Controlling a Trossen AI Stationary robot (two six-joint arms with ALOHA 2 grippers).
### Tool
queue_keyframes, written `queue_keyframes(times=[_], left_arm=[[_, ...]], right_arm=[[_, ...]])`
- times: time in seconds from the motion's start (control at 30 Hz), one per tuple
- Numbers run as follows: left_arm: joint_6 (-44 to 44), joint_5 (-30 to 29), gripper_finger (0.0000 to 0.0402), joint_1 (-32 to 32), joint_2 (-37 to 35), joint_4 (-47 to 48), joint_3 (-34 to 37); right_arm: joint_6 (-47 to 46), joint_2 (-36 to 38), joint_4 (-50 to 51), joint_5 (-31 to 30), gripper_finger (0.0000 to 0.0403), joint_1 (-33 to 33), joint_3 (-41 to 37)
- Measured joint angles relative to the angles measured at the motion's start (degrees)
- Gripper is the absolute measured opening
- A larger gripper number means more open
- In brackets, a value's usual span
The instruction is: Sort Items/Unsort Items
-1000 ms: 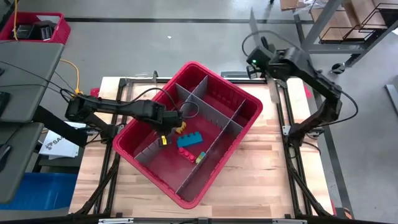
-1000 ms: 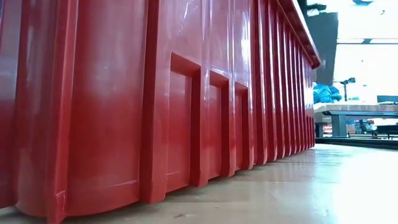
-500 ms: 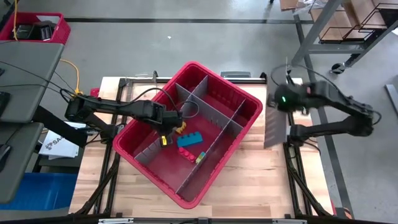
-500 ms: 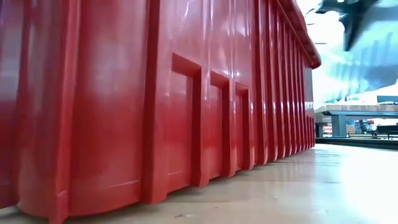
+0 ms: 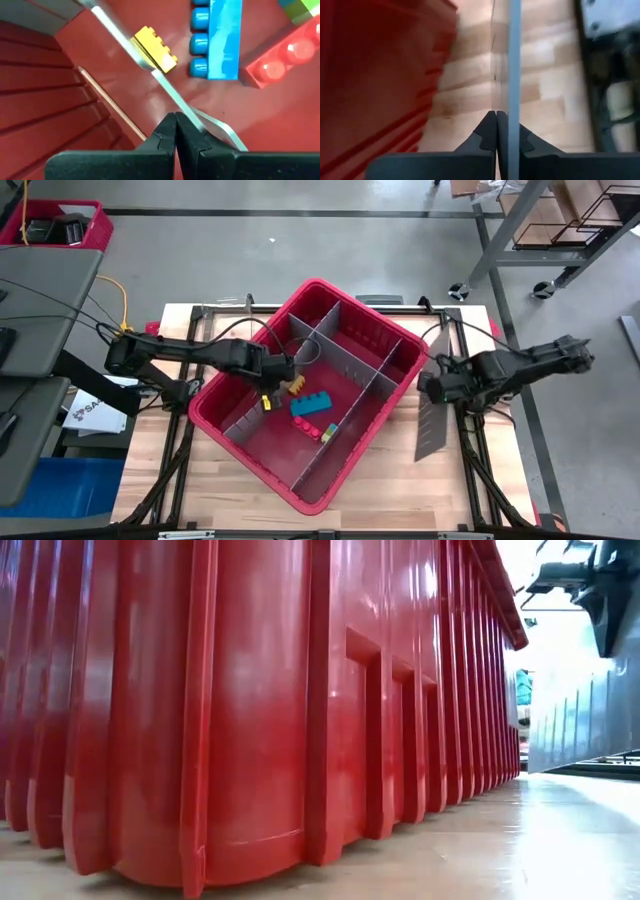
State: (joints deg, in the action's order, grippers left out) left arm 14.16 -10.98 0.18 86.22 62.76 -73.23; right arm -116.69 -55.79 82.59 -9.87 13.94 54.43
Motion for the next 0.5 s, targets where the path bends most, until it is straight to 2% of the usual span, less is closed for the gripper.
queue_keyframes(times=[0.13, 0.23, 0.37, 0.5], left_arm=[[5.0, 0.6, 0.0, 0.7, 0.0, -2.0, 0.0], [6.9, 2.1, 0.0, 0.7, 0.0, -6.1, 0.0], [9.7, 3.2, 0.0, 0.7, 0.0, -10.2, 0.0], [10.9, 3.5, 0.0, 0.7, 0.0, -11.6, 0.0]], right_arm=[[-4.6, 0.0, -4.2, -2.0, 0.0006, 3.5, -1.9], [-4.5, 0.0, -5.2, -3.9, 0.0028, 4.7, -2.5], [-2.8, 0.0, -5.9, -4.5, 0.0087, 5.4, -2.5], [1.7, 0.0, -5.2, -0.8, 0.0158, 5.7, -2.5]])
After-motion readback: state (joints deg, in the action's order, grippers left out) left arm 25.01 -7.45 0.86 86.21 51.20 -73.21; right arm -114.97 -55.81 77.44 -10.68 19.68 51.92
